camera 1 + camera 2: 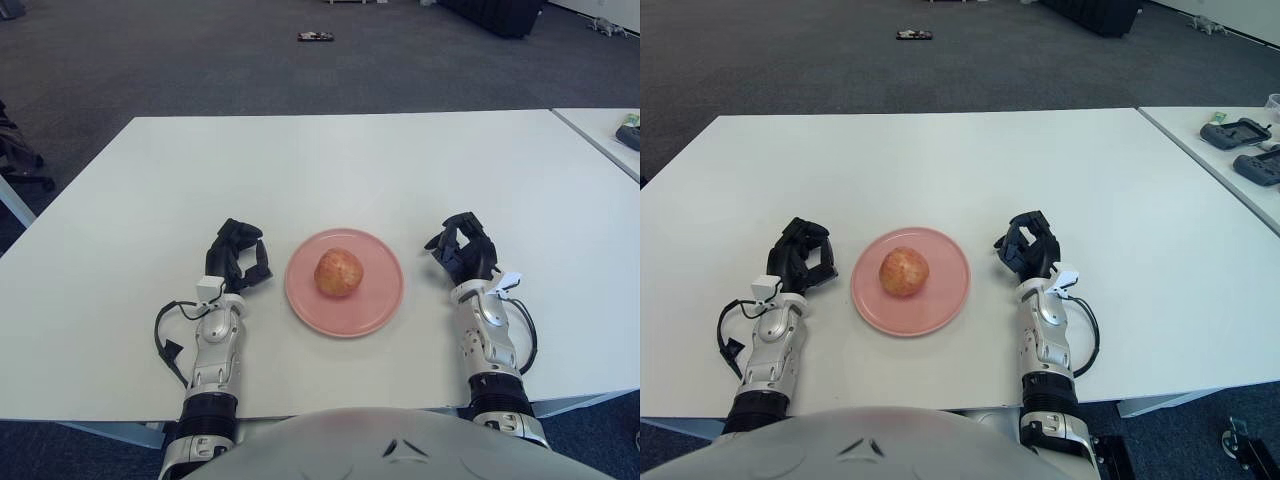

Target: Put the apple into the plate.

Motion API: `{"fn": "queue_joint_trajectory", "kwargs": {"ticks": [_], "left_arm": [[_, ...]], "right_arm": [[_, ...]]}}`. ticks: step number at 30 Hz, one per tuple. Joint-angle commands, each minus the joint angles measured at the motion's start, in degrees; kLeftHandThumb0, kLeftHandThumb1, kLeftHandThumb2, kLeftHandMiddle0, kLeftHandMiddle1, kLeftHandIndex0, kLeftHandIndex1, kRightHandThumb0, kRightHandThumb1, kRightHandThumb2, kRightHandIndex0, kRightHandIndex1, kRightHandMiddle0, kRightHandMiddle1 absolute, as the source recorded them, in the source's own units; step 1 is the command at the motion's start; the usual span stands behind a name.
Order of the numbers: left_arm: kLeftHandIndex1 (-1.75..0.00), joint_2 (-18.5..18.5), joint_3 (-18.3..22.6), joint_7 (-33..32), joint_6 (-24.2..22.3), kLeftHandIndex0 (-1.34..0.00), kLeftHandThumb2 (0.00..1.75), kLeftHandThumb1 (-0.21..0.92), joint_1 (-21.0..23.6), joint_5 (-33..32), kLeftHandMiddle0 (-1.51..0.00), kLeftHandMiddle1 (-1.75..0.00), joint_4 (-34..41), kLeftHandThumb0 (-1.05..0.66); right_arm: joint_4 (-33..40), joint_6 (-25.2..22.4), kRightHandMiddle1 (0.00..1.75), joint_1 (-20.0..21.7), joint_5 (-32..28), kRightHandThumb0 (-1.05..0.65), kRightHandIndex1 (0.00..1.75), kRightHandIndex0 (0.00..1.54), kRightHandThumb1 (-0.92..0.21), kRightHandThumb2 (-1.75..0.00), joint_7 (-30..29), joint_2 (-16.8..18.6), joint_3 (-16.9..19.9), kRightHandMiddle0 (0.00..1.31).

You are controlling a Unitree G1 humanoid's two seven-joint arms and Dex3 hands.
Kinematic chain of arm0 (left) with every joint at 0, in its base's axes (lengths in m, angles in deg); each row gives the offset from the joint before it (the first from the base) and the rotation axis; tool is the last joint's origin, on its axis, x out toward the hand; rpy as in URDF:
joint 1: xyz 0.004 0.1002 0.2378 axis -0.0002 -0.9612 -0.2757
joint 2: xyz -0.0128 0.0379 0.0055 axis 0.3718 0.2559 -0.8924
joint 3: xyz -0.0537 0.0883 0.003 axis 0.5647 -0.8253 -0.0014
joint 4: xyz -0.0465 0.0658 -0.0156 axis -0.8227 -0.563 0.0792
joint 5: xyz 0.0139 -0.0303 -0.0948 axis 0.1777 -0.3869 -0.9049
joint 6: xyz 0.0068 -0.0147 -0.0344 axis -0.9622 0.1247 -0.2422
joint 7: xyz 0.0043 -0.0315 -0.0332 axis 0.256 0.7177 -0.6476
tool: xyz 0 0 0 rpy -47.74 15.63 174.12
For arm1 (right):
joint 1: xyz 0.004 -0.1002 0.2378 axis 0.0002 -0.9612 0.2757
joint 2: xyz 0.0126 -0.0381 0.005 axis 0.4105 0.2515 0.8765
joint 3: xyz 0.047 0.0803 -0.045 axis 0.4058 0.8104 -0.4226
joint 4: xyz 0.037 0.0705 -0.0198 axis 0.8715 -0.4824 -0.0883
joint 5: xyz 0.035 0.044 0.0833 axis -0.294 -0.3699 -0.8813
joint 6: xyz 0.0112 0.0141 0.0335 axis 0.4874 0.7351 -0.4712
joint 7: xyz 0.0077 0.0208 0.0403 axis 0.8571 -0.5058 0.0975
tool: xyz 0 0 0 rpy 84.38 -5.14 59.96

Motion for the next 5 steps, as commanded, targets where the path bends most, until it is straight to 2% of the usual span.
{"fn": "queue_joint_trajectory", "kwargs": {"ticks": [1, 5], "left_arm": [[-1.75, 0.03, -0.03, 0.34, -1.09, -0.58, 1.28, 0.36, -0.54, -0.31, -1.07, -1.75, -1.35, -0.47], [-1.75, -0.07, 0.01, 0.40, -0.84, -0.58, 1.28, 0.36, -0.53, -0.47, -1.07, -1.75, -1.37, -0.46]], "right_arm": [[-0.97, -3.27, 1.75, -2.27, -0.51, -0.44, 1.75, 0.71, -0.43, -1.19, -0.17, 0.69, 0.09, 0.52], [-0.27, -4.20, 1.75, -2.52, -0.68, -0.44, 1.75, 0.72, -0.42, -1.19, 0.38, 0.81, -0.14, 0.52]]}}
